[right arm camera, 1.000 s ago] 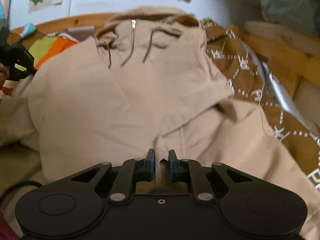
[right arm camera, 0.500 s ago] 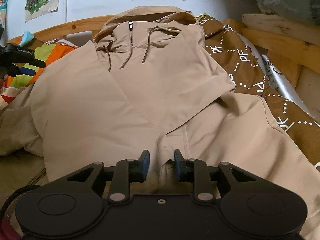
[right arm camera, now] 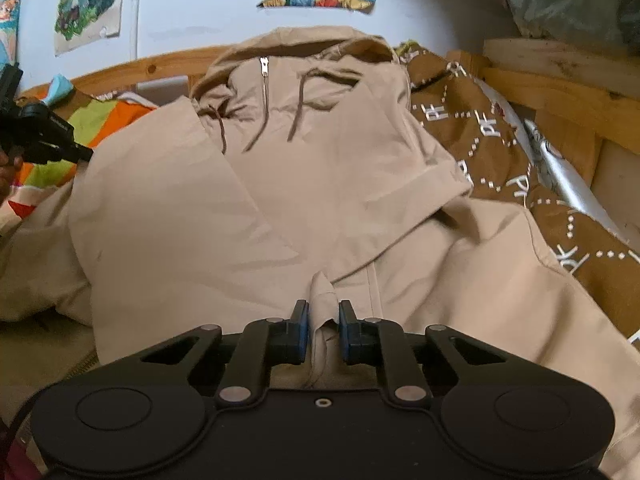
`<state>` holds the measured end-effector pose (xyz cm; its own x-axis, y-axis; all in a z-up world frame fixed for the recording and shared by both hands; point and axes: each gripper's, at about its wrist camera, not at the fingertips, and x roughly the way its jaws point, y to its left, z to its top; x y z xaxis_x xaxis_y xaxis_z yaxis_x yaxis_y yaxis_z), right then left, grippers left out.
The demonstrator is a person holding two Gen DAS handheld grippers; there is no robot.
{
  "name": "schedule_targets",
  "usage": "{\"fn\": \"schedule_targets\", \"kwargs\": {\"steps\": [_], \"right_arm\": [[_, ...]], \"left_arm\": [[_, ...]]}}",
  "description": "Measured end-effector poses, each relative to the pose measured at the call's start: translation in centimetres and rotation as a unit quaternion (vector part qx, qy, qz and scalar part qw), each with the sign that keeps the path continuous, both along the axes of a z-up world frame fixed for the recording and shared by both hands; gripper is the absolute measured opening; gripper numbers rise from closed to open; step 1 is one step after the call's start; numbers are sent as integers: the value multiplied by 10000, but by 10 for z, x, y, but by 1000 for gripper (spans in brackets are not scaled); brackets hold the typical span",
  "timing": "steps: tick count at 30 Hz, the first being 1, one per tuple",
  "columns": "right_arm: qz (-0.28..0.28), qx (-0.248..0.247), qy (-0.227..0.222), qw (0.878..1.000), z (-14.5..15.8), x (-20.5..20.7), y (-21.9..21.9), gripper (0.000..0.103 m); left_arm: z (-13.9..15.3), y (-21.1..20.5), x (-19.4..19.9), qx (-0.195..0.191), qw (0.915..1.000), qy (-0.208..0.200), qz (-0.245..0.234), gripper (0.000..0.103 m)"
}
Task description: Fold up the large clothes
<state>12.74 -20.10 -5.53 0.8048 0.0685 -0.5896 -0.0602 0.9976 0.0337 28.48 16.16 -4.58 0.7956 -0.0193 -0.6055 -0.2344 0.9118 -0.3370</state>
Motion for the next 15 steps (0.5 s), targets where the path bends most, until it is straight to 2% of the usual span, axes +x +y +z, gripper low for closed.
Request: {"fn": "schedule_targets", "kwargs": {"steps": [2,4,5,7,9,11,12,13,15], "right_arm": [[124,-78,30,9999,0,1,4,16],[228,-219,169,9994,-4,2,8,20],[245,-320,217,9989,-7,3,10,21],[215,-410,180,9988,-6,2,10,24],[142,-462,38,9988,-2,-1,10,26],[196,-494,-259,9983,5,-6,12,27],[297,-527,-414,9973,8,-9,14,28],[418,-541,-530,9963,10,-11,17,30],[755,-568,-657,9934,11,-16,24,33]], "left_arm": [[-15,13,10,-264,9987,309,320,5],[-26,23,14,-627,9950,467,628,6],[-24,20,14,-555,9949,480,693,7],[-15,5,14,-94,9961,549,686,10],[-1,-15,9,536,9954,523,591,20],[11,-32,-4,806,9962,162,280,46],[16,-40,-11,905,9958,-59,121,53],[20,-49,-19,1018,9945,-247,-36,58],[24,-66,-26,1118,9922,-366,-408,59]]}}
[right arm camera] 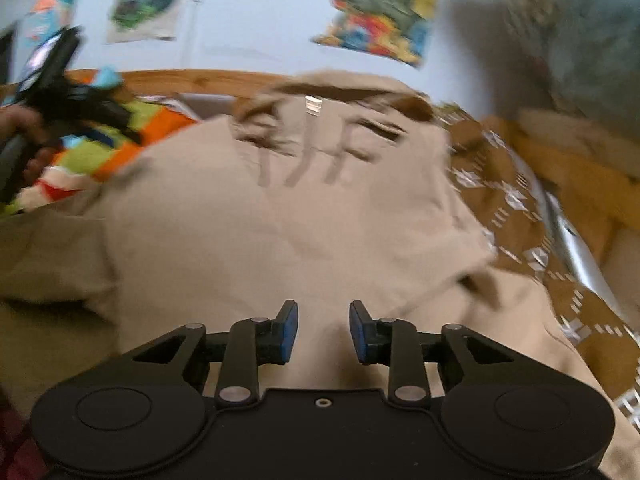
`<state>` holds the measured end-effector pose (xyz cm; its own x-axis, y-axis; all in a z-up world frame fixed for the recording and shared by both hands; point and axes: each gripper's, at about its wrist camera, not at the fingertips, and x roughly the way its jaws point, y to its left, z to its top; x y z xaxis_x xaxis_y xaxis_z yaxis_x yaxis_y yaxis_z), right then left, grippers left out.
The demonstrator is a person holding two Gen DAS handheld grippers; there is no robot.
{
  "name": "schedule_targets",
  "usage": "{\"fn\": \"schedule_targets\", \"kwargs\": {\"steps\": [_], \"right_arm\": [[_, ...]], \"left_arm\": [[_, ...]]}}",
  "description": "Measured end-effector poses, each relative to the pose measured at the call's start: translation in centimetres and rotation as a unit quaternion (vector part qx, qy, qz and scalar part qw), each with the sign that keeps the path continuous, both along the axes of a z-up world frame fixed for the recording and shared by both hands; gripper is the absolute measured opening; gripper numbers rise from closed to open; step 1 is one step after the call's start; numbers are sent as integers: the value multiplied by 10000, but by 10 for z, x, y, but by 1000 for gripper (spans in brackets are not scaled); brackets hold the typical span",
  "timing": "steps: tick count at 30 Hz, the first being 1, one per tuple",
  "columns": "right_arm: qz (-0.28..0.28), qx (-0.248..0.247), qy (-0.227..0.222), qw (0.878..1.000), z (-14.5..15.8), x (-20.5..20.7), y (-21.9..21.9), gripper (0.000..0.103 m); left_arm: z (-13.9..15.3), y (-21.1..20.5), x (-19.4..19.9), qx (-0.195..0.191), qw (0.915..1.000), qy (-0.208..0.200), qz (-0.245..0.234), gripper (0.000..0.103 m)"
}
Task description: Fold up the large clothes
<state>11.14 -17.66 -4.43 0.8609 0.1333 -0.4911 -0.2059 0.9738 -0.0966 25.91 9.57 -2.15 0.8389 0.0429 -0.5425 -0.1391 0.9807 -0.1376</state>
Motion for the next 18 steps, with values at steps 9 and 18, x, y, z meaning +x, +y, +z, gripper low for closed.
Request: {"fn": "schedule_targets", "kwargs": {"steps": [9,18], "right_arm": [[498,-405,812,9946,-23,8,16,51],[291,-322,666,9968,-3,5,12,84]], "left_arm": [[-48,-45,5,722,9916,983,-437,64],[-17,-50,-38,201,9886,1367,-595,95]]}}
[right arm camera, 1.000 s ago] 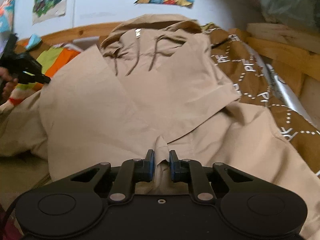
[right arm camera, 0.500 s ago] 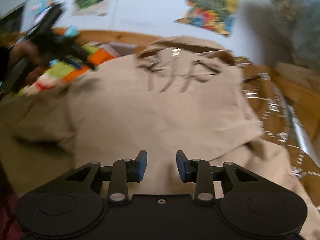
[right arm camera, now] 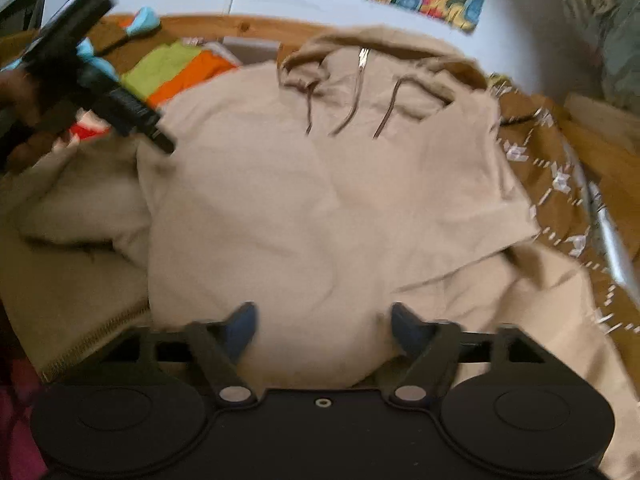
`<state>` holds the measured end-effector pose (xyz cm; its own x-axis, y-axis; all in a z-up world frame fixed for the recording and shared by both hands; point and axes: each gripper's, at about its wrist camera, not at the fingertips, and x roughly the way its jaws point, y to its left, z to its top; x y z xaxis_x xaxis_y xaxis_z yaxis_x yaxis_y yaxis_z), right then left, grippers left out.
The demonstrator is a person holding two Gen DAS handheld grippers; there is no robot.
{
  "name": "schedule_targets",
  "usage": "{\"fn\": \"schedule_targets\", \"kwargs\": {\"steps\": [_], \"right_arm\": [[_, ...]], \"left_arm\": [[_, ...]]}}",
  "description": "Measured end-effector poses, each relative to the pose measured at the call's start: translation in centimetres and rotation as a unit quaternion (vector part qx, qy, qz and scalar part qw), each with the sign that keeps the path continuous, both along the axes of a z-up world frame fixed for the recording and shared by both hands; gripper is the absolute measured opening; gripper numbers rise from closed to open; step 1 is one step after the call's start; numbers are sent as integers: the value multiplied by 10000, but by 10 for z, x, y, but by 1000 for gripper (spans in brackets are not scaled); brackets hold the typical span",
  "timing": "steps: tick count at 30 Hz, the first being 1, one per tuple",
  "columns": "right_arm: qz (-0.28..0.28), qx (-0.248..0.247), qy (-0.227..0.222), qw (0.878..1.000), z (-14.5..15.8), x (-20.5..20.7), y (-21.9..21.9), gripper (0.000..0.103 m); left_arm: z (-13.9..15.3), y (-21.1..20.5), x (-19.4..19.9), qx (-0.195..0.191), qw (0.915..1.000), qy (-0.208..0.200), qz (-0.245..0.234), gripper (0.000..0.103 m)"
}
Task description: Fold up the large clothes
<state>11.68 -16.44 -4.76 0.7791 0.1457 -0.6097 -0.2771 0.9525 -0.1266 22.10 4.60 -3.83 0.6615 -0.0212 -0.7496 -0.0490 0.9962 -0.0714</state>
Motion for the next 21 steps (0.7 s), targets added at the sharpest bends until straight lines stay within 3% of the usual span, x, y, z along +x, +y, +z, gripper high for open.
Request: {"fn": "schedule_targets", "kwargs": {"steps": [4,6,9,14,18,21], "right_arm": [[-203,210,-399,9988,22,-5,-6,98],[-305,315,-572,9974,31,-8,-10,99],[-432,578,-617,9955,45,-3,-20,102],[-601,550,-717,9941,89,53,-38,102],[-187,-523,-948,9939,122,137,-33,102],[298,-1448,-1189,9818,131,219,-20,102]], "left_arm": [[16,9,-19,-753,9947,699,-59,98],[29,15,-27,-1047,9892,1025,-69,99],[48,21,-29,-1031,9862,1270,-262,102],[59,12,-10,-693,9918,617,-880,102],[34,-3,12,-863,9904,-106,-1077,102],[6,-10,25,-1232,9881,-220,-892,102]]}}
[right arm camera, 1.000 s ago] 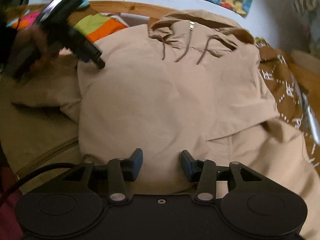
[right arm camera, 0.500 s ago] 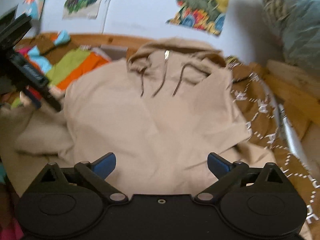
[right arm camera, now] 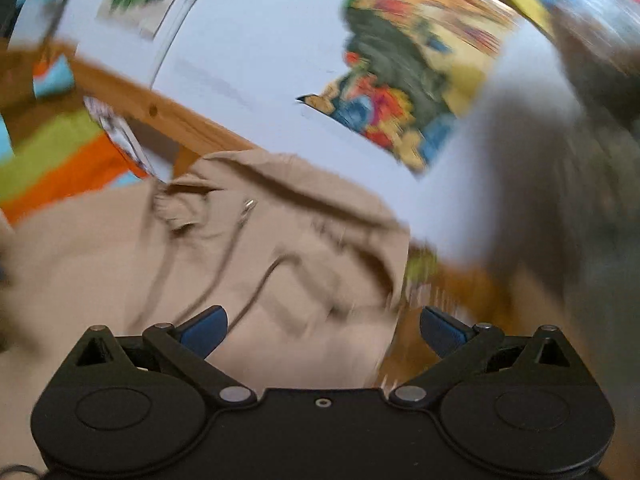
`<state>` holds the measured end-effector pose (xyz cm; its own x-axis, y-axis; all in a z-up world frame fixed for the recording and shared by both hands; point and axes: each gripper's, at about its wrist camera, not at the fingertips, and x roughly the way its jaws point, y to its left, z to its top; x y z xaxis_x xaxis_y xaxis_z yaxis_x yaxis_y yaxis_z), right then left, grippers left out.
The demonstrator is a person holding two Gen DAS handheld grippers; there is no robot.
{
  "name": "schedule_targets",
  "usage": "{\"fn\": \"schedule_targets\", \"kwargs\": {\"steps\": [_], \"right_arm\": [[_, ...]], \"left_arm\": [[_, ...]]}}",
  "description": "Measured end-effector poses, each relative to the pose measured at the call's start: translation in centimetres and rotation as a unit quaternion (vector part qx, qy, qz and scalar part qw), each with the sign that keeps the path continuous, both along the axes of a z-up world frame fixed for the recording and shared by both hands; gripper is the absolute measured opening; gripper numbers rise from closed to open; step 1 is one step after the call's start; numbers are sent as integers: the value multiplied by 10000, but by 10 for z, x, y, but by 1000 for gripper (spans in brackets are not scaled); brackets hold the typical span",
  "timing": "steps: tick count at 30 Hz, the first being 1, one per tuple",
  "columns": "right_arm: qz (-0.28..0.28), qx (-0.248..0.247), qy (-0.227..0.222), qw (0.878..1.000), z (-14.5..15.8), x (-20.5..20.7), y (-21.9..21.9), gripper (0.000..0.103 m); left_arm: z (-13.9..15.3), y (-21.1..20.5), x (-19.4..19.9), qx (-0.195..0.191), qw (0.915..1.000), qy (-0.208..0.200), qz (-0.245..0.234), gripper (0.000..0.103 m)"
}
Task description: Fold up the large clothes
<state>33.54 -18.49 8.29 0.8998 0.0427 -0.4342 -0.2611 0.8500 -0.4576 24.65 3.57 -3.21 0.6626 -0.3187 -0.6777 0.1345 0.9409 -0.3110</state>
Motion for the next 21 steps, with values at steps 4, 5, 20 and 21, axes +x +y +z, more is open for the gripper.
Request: {"fn": "schedule_targets", "kwargs": {"steps": [4,5,20,21], "right_arm": [[410,-645,-308,9966,4,95,21,102],[440,-716,-359,9958,4,116,25,102],[503,-1481,-228,9874,-16,206,63,9],[530,-1456,-267,9876,-12,197,64,7]], "left_arm": [[-24,-6,23,-159,9992,100,-339,102],[-27,-7,29,-85,9991,-2,-404,102],[-36,-12,36,237,9932,-756,-850,103],[-36,-11,36,233,9934,-728,-857,103]]}}
